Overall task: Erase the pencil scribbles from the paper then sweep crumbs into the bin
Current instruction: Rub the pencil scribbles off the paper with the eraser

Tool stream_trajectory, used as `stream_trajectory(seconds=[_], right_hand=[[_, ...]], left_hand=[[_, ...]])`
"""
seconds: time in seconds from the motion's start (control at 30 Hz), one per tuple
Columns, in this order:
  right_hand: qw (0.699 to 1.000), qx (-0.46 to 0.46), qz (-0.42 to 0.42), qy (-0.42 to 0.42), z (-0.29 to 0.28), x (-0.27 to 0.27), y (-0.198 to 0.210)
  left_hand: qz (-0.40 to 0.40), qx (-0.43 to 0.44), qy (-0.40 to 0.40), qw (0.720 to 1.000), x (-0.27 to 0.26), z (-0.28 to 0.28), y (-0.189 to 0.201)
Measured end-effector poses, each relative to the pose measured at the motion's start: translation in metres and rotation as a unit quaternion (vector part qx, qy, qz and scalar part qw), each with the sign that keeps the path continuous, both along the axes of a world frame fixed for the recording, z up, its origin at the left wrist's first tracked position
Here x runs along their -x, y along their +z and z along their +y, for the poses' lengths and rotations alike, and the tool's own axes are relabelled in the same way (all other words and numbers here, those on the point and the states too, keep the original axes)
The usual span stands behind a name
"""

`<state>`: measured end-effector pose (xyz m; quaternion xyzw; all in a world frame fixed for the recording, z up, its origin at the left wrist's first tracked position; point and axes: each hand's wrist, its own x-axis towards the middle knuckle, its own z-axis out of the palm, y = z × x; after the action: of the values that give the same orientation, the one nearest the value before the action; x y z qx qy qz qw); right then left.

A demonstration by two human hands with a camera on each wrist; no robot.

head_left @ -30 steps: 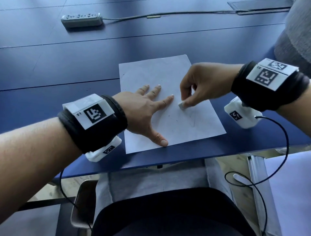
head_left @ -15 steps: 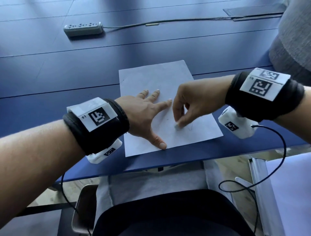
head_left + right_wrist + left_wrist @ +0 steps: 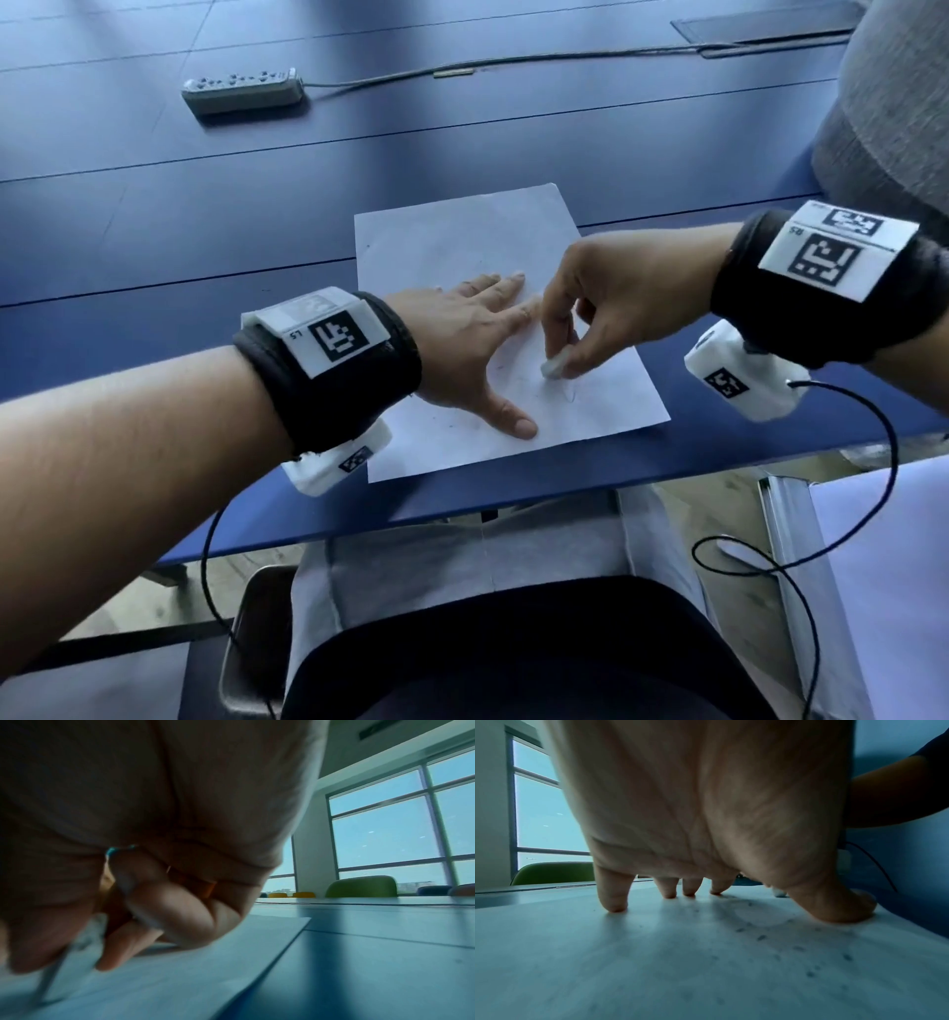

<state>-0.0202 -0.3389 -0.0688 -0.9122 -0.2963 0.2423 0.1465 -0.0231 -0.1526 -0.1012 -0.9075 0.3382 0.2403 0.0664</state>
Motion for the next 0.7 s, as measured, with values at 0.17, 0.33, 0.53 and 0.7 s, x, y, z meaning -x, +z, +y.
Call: stream_trajectory(seconds=[0.17, 0.33, 0.53, 0.7], right_hand=[[0.995, 0.004, -0.093, -0.047, -0.005, -0.019, 0.000], [1.000, 0.011, -0.007, 0.004, 0.001, 0.002, -0.002], [0.999, 0.000, -0.017, -0.027, -0.004, -0.001, -0.001], [0.997, 0.000, -0.026, -0.067, -0.008, -0.010, 0.004]], left_hand=[[0.017, -0.016, 0.021, 0.999, -0.002, -0.002, 0.000], [0.021, -0.018, 0.015, 1.000, -0.004, -0.002, -0.002], [0.016, -0.022, 0.020, 0.999, -0.004, -0.003, -0.001], [0.007, -0.025, 0.023, 0.999, -0.002, -0.008, 0.001]])
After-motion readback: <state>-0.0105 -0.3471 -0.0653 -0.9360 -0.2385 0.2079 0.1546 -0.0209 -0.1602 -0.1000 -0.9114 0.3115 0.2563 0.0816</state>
